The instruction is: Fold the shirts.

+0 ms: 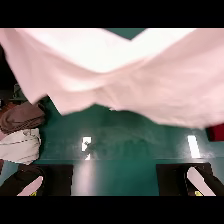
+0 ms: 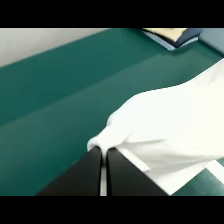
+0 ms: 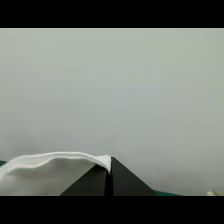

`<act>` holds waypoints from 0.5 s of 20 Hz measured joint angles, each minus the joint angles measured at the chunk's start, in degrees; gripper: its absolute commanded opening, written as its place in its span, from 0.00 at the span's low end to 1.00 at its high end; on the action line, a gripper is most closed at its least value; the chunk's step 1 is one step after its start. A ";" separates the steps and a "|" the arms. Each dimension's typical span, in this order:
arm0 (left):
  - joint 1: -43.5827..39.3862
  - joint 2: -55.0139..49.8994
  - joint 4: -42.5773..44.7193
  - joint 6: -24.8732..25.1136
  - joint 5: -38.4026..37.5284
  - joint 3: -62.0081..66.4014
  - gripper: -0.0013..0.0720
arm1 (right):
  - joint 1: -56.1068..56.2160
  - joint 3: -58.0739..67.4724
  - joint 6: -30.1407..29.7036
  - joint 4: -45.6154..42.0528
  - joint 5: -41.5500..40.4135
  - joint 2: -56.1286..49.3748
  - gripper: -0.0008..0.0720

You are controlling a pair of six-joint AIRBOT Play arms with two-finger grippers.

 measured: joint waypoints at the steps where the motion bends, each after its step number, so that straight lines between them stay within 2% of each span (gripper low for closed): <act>1: 0.02 -0.24 1.01 0.00 -0.31 -3.23 0.05 | 0.24 -1.44 0.42 -0.02 0.76 -0.70 0.04; 6: 0.11 -4.24 6.67 0.02 3.63 -24.96 0.05 | 10.21 -11.34 2.38 -2.69 5.16 -9.18 0.04; 10: 0.09 -11.85 8.83 0.07 11.74 -37.27 0.05 | 21.05 -18.25 5.88 -13.73 2.03 -18.64 0.04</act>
